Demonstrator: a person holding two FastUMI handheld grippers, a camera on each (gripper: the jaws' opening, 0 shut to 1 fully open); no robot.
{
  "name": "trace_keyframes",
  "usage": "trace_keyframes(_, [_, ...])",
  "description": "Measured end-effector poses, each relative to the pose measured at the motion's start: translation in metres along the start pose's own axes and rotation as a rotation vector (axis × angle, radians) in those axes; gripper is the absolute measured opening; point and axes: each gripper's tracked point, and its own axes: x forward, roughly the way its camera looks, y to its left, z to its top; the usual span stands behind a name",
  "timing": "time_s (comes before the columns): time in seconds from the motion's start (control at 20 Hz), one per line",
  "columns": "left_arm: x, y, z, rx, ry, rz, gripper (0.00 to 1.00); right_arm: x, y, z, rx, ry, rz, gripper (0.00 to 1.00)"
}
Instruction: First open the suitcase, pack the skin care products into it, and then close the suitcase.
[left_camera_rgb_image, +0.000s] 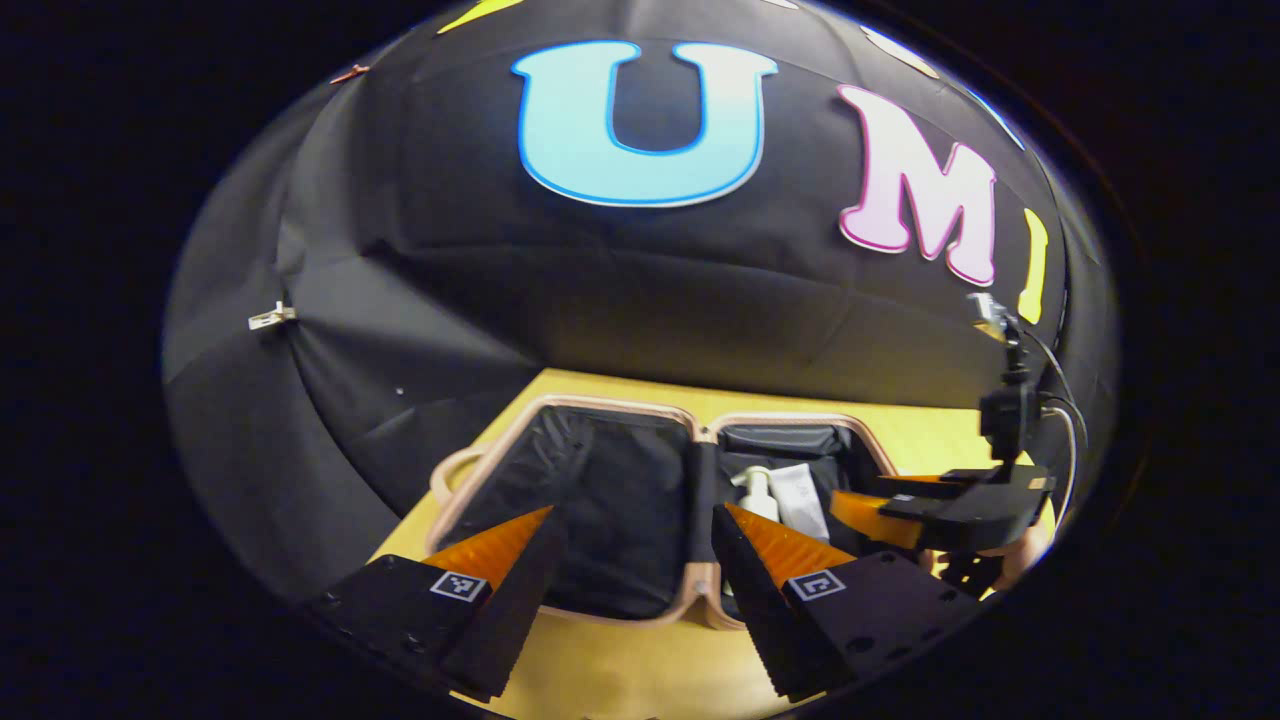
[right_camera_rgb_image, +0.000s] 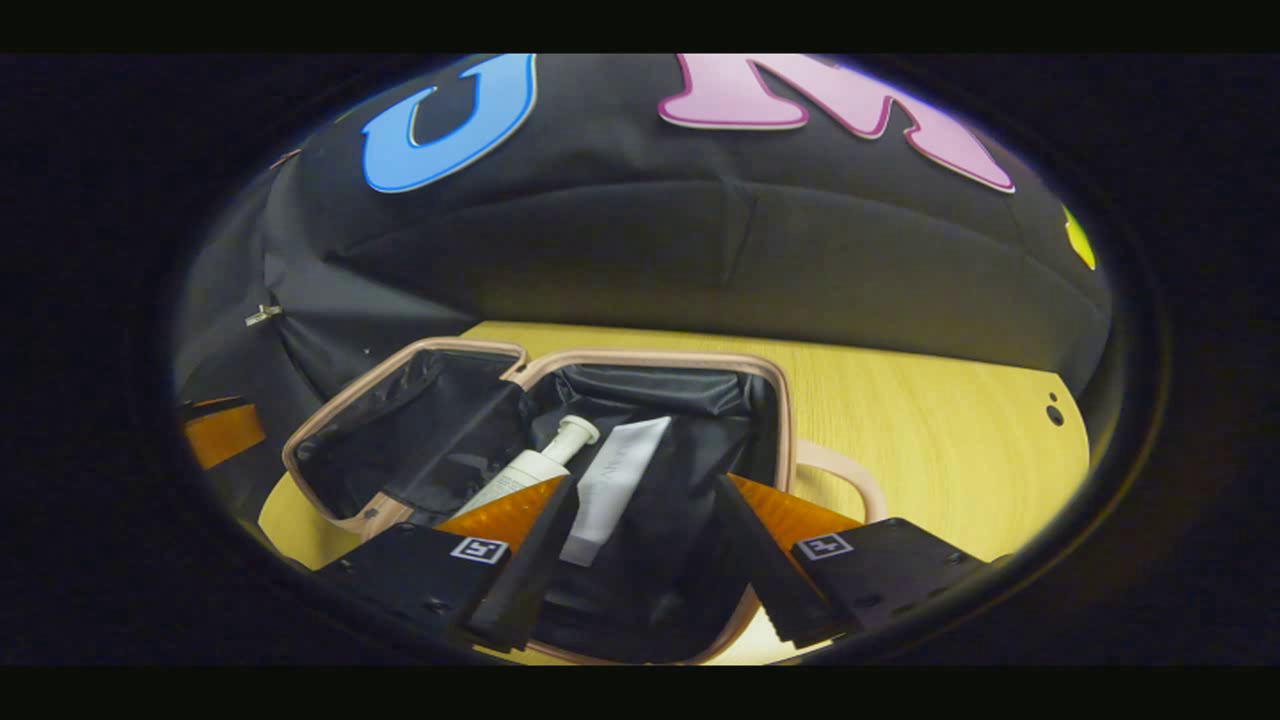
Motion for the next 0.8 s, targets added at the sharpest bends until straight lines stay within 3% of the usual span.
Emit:
trace_keyframes(0.05, [0.002, 0.017, 0.005, 0.003, -0.020, 0.023, 0.93, -0.008, 0.003, 0.007, -0.002, -0.024, 0.007, 0.91])
trace_keyframes(0.1, [0.007, 0.031, 0.006, -0.017, -0.030, 0.014, 0.93, -0.015, 0.007, 0.013, -0.001, -0.043, 0.028, 0.84])
trace_keyframes(0.15, [0.014, 0.043, 0.005, -0.058, -0.021, 0.013, 0.93, -0.023, 0.016, 0.014, 0.012, -0.043, 0.063, 0.93])
trace_keyframes(0.25, [0.029, 0.077, 0.003, -0.111, 0.010, 0.036, 0.93, -0.040, 0.021, 0.019, 0.023, -0.058, 0.093, 0.98])
trace_keyframes(0.3, [0.038, 0.099, 0.002, -0.108, 0.016, 0.061, 0.94, -0.049, 0.017, 0.026, 0.022, -0.090, 0.082, 0.99])
trace_keyframes(0.35, [0.046, 0.112, 0.002, -0.094, 0.028, 0.080, 0.94, -0.059, 0.014, 0.033, 0.020, -0.121, 0.069, 0.92])
trace_keyframes(0.4, [0.057, 0.127, 0.001, -0.076, 0.036, 0.094, 0.93, -0.072, 0.013, 0.037, 0.021, -0.149, 0.062, 0.98])
trace_keyframes(0.5, [0.077, 0.149, -0.004, -0.059, 0.072, 0.120, 0.93, -0.092, 0.012, 0.043, 0.015, -0.184, 0.051, 0.98])
trace_keyframes(0.7, [0.114, 0.171, -0.030, -0.182, 0.198, 0.102, 0.93, -0.131, 0.015, 0.050, -0.045, -0.230, 0.046, 0.98])
trace_keyframes(0.8, [0.130, 0.193, -0.038, -0.152, 0.246, 0.119, 0.93, -0.153, 0.014, 0.052, -0.078, -0.256, 0.039, 0.98])
